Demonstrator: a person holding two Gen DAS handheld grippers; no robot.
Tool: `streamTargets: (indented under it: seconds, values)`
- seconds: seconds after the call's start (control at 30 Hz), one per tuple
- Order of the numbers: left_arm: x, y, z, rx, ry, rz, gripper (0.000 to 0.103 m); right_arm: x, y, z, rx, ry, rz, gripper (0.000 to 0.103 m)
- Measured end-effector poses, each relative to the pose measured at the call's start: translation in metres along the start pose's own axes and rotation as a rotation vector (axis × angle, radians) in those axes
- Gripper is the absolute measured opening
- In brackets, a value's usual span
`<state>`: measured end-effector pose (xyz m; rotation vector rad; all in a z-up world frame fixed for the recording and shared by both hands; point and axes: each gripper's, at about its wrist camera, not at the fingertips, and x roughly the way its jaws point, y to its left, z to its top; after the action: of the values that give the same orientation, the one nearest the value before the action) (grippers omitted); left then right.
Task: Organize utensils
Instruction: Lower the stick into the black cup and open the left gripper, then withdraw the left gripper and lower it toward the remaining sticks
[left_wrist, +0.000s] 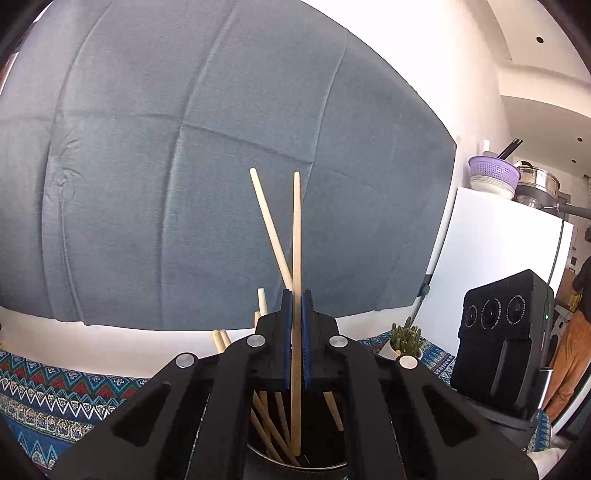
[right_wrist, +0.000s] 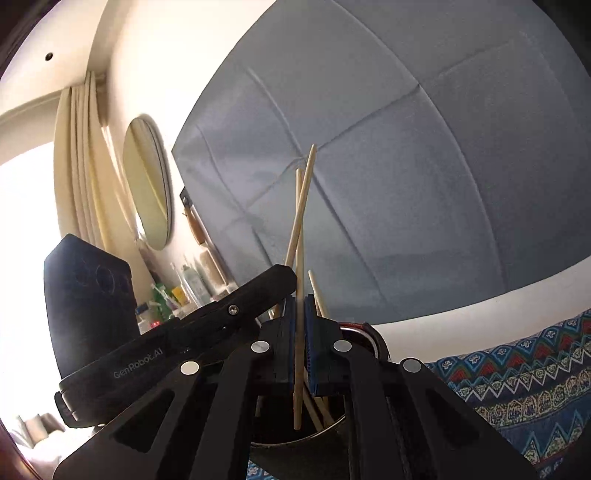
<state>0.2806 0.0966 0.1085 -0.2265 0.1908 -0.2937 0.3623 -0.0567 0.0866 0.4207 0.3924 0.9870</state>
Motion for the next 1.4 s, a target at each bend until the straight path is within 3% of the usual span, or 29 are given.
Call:
streamTargets:
  seconds: [0.2, 0.6, 0.8, 1.03, 1.13, 1.23, 1.3, 1.4]
  values:
    - [-0.006, 0.003, -0.007, 0.010, 0.012, 0.029, 0.005, -0.004, 0.003, 0.001, -0.042, 0.036, -0.010, 0.005]
    - [-0.027, -0.006, -0.019, 0.106, 0.071, 0.067, 0.005, -0.018, 0.042, -0.007, -0.294, 0.172, -0.113, 0.005]
    - [-0.034, -0.011, -0.024, 0.141, 0.124, 0.092, 0.005, -0.033, 0.052, -0.014, -0.356, 0.214, -0.137, 0.005]
    - [-0.043, -0.023, -0.025, 0.183, 0.125, 0.109, 0.006, -0.040, 0.064, -0.020, -0.441, 0.234, -0.208, 0.006]
    - [-0.048, -0.025, -0.027, 0.184, 0.129, 0.117, 0.015, -0.046, 0.066, -0.022, -0.456, 0.230, -0.226, 0.009]
    - [-0.052, -0.027, -0.028, 0.189, 0.136, 0.140, 0.032, -0.052, 0.066, -0.021, -0.445, 0.223, -0.243, 0.032]
    - [-0.056, -0.027, -0.029, 0.192, 0.141, 0.159, 0.046, -0.058, 0.066, -0.021, -0.447, 0.214, -0.254, 0.037]
    - [-0.061, -0.028, -0.031, 0.190, 0.148, 0.182, 0.056, -0.066, 0.068, -0.024, -0.459, 0.219, -0.273, 0.047]
